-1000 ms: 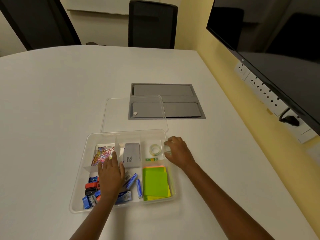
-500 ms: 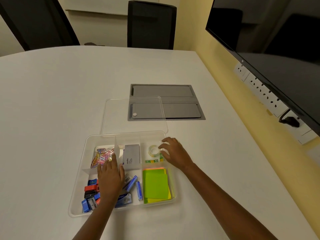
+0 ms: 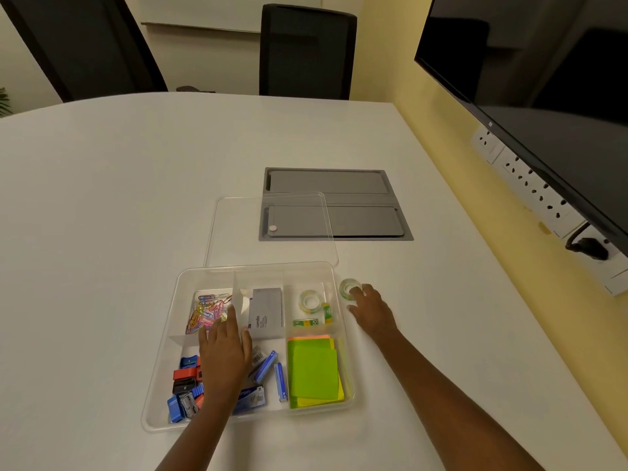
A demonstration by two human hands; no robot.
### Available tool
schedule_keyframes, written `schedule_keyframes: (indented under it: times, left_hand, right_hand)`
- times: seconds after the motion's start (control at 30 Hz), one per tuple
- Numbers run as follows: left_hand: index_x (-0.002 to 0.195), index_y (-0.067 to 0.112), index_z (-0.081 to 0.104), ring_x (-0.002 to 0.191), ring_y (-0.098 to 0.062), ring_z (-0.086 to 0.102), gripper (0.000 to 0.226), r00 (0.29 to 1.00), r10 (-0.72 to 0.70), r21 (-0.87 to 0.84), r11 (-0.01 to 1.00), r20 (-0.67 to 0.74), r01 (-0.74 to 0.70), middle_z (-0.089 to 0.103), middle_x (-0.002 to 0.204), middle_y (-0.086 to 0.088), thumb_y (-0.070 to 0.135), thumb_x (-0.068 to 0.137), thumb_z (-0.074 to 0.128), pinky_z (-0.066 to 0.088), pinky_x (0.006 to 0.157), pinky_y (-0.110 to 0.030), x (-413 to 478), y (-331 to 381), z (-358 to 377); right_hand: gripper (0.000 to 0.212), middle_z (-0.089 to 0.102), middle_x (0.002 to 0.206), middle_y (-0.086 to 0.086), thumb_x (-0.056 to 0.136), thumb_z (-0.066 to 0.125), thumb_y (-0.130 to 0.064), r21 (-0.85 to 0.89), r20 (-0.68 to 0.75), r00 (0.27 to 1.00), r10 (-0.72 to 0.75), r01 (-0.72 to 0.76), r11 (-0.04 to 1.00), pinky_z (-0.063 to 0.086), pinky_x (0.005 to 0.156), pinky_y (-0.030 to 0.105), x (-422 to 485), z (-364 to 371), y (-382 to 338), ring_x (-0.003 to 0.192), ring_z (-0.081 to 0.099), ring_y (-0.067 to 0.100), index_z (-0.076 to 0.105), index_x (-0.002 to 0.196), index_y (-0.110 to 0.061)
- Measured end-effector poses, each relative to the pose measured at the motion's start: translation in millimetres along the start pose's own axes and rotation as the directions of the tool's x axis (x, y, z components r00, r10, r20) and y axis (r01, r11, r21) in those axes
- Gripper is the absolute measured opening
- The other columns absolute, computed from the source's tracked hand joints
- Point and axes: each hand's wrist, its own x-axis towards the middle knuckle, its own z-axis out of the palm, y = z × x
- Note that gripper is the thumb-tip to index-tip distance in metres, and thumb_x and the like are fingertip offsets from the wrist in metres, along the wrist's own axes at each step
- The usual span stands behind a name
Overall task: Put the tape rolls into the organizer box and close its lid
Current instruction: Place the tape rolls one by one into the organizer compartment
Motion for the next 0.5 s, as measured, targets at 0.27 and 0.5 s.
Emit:
schedule_keyframes:
  times: [0.27, 0.5]
  left_hand:
    - [0.136, 0.0, 0.034, 0.124, -0.038, 0.047, 0.061, 1.0, -0.007, -0.016, 1.0, 0.017, 0.008, 0.054, 0.129, -0.026, 0.032, 0.084, 0.024, 0.024, 0.114, -0.053, -0.6, 1.5, -1.3]
    - [0.137, 0.001, 0.032, 0.125, -0.036, 0.047, 0.065, 1.0, -0.012, -0.006, 1.0, 0.025, 0.012, 0.054, 0.131, -0.024, 0.037, 0.084, 0.017, 0.023, 0.114, -0.051, -0.6, 0.9, -2.4]
  right_hand:
    - [0.021, 0.052, 0.122, 0.022, 0.091, 0.058, -0.012, 0.389, -0.256, 0.964, 0.068, 0.038, 0.92, 0.051, 0.084, 0.038, 0.6, -32.3, -20.5, 0.101, 0.06, 0.035, 0.059, 0.104, 0.004]
    - [0.024, 0.053, 0.126, 0.016, 0.093, 0.056, -0.017, 0.228, -0.369, 0.912, -0.179, 0.276, 0.934, 0.051, 0.086, 0.033, -0.8, -44.0, -63.9, 0.106, 0.059, 0.028, 0.06, 0.108, 0.0]
